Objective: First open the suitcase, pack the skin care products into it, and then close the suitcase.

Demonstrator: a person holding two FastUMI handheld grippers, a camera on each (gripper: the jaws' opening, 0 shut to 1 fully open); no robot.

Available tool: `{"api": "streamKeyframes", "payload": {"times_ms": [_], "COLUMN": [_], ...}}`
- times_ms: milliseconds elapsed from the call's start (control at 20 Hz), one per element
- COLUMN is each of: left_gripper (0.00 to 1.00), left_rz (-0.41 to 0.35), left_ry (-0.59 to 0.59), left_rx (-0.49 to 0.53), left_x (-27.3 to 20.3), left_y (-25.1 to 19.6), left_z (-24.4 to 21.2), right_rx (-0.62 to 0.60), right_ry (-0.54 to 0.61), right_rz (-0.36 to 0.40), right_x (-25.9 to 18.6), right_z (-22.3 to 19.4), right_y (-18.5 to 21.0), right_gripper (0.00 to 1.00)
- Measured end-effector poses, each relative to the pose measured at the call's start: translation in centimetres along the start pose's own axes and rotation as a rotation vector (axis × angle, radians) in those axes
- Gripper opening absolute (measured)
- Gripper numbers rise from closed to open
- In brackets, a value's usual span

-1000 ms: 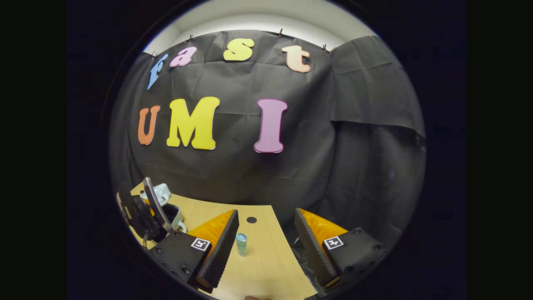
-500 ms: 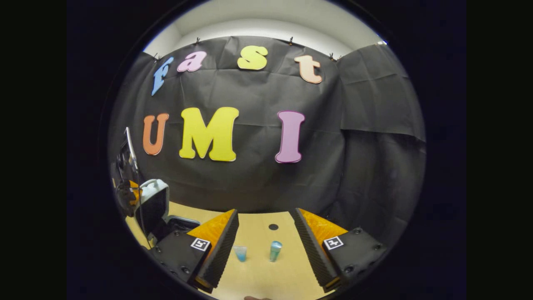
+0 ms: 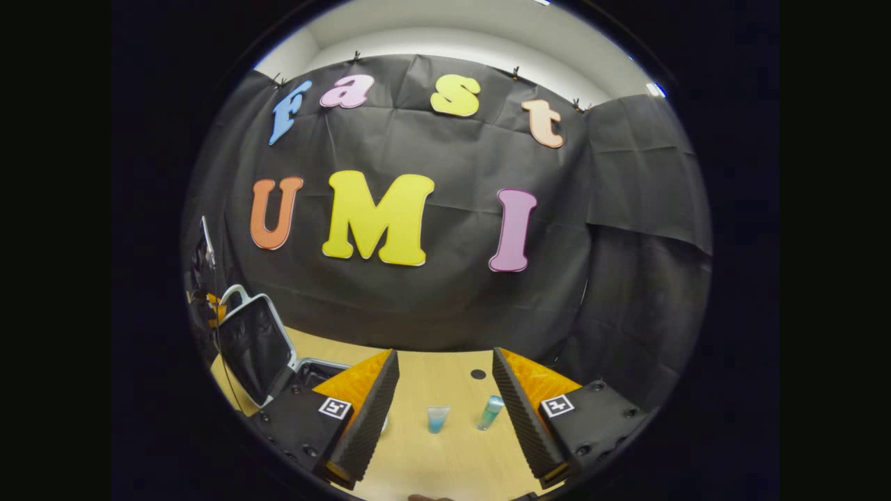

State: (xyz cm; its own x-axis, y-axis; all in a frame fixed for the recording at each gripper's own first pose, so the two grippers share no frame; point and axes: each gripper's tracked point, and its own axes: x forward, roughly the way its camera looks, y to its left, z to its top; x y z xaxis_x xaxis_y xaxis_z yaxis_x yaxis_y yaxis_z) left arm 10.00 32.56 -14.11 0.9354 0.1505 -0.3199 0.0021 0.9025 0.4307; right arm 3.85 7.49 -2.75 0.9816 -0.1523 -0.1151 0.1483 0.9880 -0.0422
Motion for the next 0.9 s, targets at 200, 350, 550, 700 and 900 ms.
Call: {"api": "streamKeyframes", "payload": {"times_ms": [200,350,550,700,900], "left_gripper": [0.03,0.03,0.03,0.03,0.03], "left_rz": [-0.018,-0.021,-0.039,-0.071,-0.118], "left_ry": [0.025,0.052,0.122,0.181,0.213], "left_rx": [-0.003,0.005,-0.037,-0.037,-0.099], "left_x": [2.9,4.3,5.0,6.1,7.4], "left_y": [2.8,3.7,3.8,3.5,2.8], "left_z": [-4.4,-7.8,-12.5,-16.4,-19.1], "right_rx": [-0.025,-0.040,-0.066,-0.076,-0.109], "right_ry": [-0.001,0.025,0.044,0.052,0.057], "right_rz": [0.011,0.019,0.026,0.033,0.032], "right_x": [-0.8,-1.3,-1.6,-2.2,-3.0], "right_z": [0.5,-0.4,-1.1,-1.3,-1.6], "right_y": [1.8,2.7,3.5,3.8,4.0], "right_gripper": [0.80,0.80,0.80,0.80,0.80]}}
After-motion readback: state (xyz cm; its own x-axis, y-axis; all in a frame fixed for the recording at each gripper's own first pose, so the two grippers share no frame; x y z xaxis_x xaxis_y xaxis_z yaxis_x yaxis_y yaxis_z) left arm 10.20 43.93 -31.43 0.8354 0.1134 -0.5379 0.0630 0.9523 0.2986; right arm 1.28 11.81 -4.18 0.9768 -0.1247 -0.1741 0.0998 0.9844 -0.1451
